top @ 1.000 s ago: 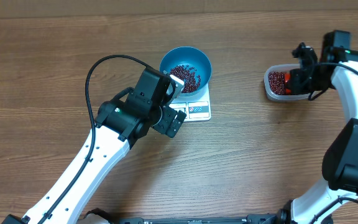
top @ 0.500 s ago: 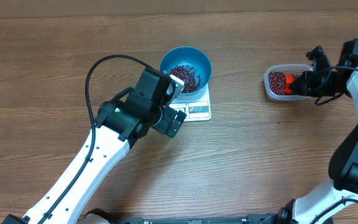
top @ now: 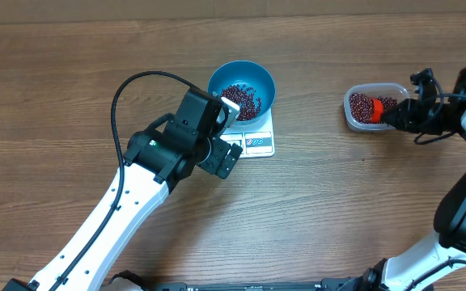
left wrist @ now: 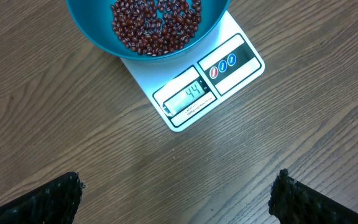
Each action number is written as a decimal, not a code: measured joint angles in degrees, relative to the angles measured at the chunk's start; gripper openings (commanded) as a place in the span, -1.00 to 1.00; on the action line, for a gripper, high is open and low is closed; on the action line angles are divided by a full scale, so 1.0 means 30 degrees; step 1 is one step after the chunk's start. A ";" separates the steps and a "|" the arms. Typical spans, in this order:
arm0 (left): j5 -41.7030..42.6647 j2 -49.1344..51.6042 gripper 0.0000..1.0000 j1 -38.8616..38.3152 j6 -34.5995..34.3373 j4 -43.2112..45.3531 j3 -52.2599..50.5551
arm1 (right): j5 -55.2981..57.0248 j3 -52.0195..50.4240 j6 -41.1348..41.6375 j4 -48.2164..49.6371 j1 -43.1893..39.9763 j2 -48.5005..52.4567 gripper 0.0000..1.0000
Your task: Scoop item into bowl and weigh 150g on scale
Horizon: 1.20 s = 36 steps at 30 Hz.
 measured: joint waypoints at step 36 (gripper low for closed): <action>0.0000 0.0000 0.99 0.0000 0.0000 0.0000 0.0007 | -0.4583 -0.0991 0.0590 0.0765 -0.1763 0.0772 -0.93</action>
